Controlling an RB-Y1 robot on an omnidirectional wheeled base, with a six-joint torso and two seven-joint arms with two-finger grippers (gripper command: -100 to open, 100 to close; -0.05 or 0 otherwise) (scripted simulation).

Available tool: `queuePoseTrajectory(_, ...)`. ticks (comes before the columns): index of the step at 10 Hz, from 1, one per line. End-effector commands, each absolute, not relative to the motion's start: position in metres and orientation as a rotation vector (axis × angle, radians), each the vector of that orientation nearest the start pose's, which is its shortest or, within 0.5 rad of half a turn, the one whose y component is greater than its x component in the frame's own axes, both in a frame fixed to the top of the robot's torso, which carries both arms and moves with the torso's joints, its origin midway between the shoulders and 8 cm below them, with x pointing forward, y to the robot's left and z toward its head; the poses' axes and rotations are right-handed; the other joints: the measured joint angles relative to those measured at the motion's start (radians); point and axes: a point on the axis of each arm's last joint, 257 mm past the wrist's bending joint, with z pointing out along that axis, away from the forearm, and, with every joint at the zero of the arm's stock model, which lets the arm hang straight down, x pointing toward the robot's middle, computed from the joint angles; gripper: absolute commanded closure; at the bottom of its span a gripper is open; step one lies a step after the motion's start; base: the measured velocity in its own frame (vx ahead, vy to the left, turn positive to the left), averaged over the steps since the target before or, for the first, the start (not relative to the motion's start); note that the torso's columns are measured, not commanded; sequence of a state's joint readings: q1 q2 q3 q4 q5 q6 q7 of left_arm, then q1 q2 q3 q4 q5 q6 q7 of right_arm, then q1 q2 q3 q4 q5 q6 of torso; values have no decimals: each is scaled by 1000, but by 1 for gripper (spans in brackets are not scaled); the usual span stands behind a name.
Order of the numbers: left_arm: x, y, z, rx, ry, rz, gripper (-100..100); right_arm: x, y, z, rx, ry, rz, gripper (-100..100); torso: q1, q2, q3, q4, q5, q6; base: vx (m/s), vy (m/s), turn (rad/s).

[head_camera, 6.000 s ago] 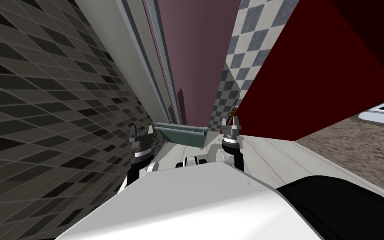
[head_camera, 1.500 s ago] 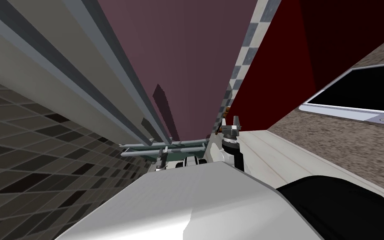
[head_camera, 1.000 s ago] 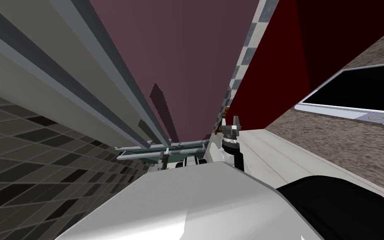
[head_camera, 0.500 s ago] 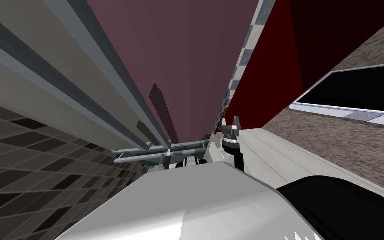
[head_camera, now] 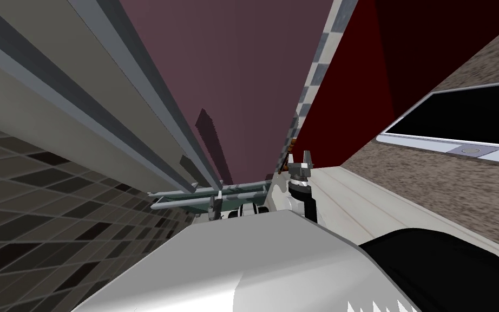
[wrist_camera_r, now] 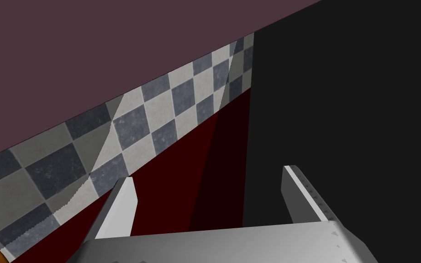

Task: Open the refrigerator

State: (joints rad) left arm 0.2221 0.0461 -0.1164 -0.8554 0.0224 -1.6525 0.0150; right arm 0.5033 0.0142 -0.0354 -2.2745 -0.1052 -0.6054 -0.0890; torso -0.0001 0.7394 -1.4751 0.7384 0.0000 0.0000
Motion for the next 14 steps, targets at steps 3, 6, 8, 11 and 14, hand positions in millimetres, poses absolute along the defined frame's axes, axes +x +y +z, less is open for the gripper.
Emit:
queuePoseTrajectory(3, 333, 218, -237, -649, 686, -1509, -100, 321, -304, 41, 675, 437, 1430, 0, 0, -2, -1, -1, 0, 0, -54, -2, 13)
queuePoseTrajectory(6, 319, 219, -242, -650, 685, -1507, 100, 321, -304, 41, 675, 437, 1430, 0, 0, -3, -2, -1, 0, 0, -6, 3, -4)
queuePoseTrajectory(8, 305, 220, -248, -650, 684, -1504, 100, 321, -304, 40, 675, 437, 1429, 0, 0, -5, -3, -1, 0, 0, 70, 1, -17)
queuePoseTrajectory(11, 284, 221, -255, -651, 682, -1501, 100, 321, -304, 40, 675, 437, 1430, 0, 0, 0, 0, 0, 0, 0, 51, 1, -13)
queuePoseTrajectory(14, 275, 222, -257, -654, 684, -1498, 100, 321, -304, 41, 675, 437, 1430, 0, 0, -1, -1, 0, 0, 0, 32, -4, -8)
